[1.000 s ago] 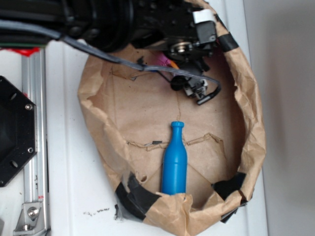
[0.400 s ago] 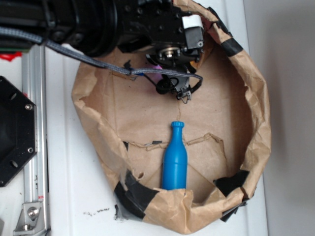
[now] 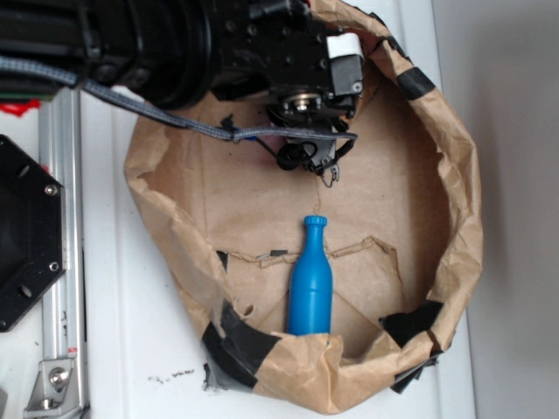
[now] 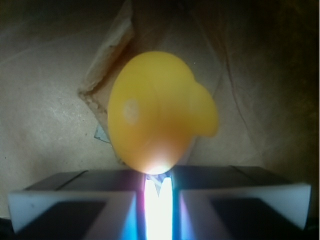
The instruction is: Grab the yellow duck.
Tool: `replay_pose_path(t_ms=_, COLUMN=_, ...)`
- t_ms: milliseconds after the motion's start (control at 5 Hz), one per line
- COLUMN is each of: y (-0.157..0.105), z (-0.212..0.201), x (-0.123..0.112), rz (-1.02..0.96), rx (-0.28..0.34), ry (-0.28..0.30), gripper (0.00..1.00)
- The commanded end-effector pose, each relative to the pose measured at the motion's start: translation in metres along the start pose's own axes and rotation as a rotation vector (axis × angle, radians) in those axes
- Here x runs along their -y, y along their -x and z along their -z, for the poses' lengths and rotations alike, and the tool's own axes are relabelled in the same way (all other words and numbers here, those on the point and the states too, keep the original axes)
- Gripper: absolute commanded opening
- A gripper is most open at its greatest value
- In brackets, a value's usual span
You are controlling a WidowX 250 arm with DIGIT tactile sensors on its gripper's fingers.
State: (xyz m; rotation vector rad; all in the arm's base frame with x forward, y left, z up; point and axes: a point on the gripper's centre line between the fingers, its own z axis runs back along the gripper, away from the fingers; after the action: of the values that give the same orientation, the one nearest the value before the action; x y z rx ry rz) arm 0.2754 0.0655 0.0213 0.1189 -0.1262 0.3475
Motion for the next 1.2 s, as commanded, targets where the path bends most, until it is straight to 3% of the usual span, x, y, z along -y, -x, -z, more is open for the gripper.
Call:
replay_pose_path(t_ms=0, y=-0.033, z=-0.009, x=-0.010, rz=-0.023, rx=0.058, ry=0.032, gripper=1.00)
replay_pose_path(t_ms=400, y=-0.040, z=0.002, x=-0.013, rz=-0.025, rx=0.050, ry=0.006, gripper=1.00)
replay_pose_path(t_ms=600, y=-0.040, z=-0.002, x=-0.011, rz=-0.035, rx=0.057, ry=0.005, gripper=0.00)
replay_pose_path(t_ms=1000, y=-0.040, z=-0.001, x=-0.010, rz=-0.028, rx=0.048, ry=-0.003, gripper=0.00)
